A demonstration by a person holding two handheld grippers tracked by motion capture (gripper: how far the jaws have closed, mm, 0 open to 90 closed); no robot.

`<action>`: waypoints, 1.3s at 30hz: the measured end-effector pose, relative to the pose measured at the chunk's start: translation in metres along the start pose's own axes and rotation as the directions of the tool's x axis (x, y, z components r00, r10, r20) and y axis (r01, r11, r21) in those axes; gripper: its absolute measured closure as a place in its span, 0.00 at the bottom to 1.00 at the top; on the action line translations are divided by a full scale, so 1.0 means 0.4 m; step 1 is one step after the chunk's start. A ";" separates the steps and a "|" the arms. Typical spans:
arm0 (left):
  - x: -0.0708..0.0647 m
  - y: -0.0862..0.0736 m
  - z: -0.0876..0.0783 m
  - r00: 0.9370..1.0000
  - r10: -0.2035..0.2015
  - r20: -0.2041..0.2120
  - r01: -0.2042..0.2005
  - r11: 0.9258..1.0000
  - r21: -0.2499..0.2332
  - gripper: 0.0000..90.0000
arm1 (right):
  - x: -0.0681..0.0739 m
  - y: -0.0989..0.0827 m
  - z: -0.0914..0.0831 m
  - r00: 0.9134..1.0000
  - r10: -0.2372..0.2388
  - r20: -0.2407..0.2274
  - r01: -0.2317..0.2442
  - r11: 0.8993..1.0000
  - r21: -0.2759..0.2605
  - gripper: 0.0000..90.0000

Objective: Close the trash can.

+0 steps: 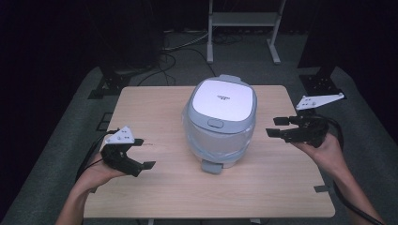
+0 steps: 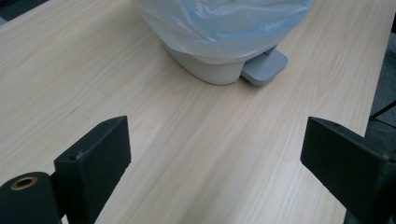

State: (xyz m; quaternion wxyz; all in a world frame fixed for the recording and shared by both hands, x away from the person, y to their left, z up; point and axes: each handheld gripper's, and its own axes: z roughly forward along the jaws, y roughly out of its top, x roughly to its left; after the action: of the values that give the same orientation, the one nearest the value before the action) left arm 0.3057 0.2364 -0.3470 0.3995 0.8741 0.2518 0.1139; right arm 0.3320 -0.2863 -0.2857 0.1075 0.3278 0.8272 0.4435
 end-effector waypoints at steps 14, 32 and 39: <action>-0.005 -0.021 0.018 1.000 -0.014 0.004 0.014 1.000 0.001 0.04 | -0.009 -0.081 0.029 0.999 0.046 0.023 -0.046 0.999 0.022 0.38; -0.010 -0.049 0.032 1.000 -0.021 -0.015 0.021 1.000 -0.004 0.04 | -0.019 -0.160 0.051 0.996 0.086 0.036 -0.087 0.996 0.022 0.34; -0.014 -0.057 0.038 1.000 -0.019 -0.019 0.019 1.000 -0.006 0.04 | -0.022 -0.190 0.059 0.994 0.105 0.030 -0.105 0.994 0.023 0.34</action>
State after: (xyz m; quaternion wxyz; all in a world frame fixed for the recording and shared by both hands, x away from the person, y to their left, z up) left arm 0.2993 0.2362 -0.3743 0.4005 0.8695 0.2635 0.1190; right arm 0.3159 -0.3060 -0.3615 0.0920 0.3785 0.8126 0.4336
